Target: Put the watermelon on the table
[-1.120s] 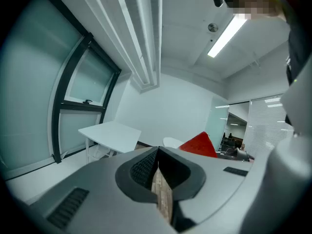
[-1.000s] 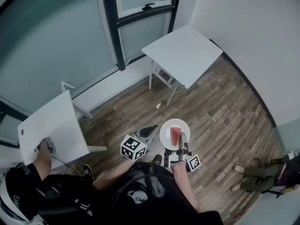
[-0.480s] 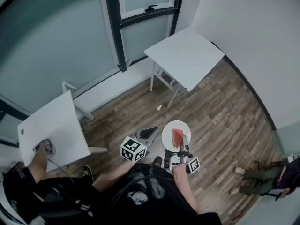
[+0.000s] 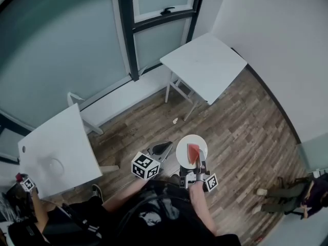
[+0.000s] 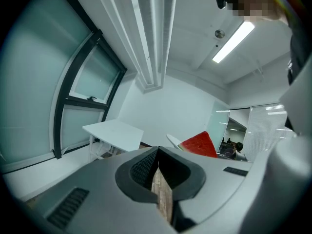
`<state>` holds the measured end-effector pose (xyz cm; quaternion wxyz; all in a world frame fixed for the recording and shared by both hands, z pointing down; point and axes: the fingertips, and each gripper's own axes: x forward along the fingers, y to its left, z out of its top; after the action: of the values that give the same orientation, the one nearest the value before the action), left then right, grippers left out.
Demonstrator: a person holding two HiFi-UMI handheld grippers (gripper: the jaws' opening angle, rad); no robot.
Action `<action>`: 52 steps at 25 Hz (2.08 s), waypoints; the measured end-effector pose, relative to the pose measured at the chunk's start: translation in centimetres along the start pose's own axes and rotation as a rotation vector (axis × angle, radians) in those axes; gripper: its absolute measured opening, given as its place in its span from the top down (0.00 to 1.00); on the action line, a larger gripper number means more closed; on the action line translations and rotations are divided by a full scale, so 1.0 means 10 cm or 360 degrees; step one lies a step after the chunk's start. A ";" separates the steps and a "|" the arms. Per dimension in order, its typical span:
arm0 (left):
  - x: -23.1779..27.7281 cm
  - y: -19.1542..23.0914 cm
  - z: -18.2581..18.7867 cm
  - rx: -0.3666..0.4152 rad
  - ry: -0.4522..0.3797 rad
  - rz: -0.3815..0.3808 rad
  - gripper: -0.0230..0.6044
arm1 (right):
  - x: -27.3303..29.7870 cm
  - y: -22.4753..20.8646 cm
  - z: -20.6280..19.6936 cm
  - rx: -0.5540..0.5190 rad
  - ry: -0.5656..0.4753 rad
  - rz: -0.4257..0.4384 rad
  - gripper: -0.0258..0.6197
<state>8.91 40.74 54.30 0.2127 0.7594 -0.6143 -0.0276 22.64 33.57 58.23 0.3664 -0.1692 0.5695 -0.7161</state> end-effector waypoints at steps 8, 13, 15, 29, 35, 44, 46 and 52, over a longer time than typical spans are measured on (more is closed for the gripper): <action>0.08 0.14 -0.15 -0.0071 0.0071 -0.0076 0.95 | -0.05 -0.20 -0.05 0.0044 -0.0063 -0.0070 0.92; 0.41 0.25 -0.12 -0.0082 0.0098 -0.0091 0.95 | 0.29 -0.27 0.20 0.0055 -0.0082 -0.0080 0.92; 0.62 0.38 -0.05 -0.0087 0.0088 -0.0079 0.95 | 0.53 -0.31 0.29 0.0047 -0.0052 -0.0070 0.92; 2.21 0.89 0.72 0.0054 0.0071 0.0003 0.95 | 2.12 -0.25 1.23 0.0094 0.0087 -0.0019 0.92; 2.40 1.46 0.94 0.0001 0.0065 0.0095 0.95 | 2.68 -0.49 1.20 0.0144 0.0121 -0.0102 0.92; 2.76 2.51 1.44 -0.0026 0.0056 0.0035 0.95 | 3.82 -0.74 0.94 0.0063 0.0102 -0.0117 0.92; 2.83 2.72 1.52 -0.0041 0.0065 0.0001 0.95 | 4.01 -0.75 0.90 0.0036 0.0064 -0.0107 0.92; 3.06 3.15 1.64 -0.0056 0.0132 -0.0099 0.95 | 4.34 -0.86 0.86 -0.0012 -0.0031 -0.0124 0.92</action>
<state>-17.65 2.23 57.42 0.2502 0.7748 -0.5804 -0.0136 -3.82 -2.82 61.28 0.3432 -0.1995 0.5615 -0.7260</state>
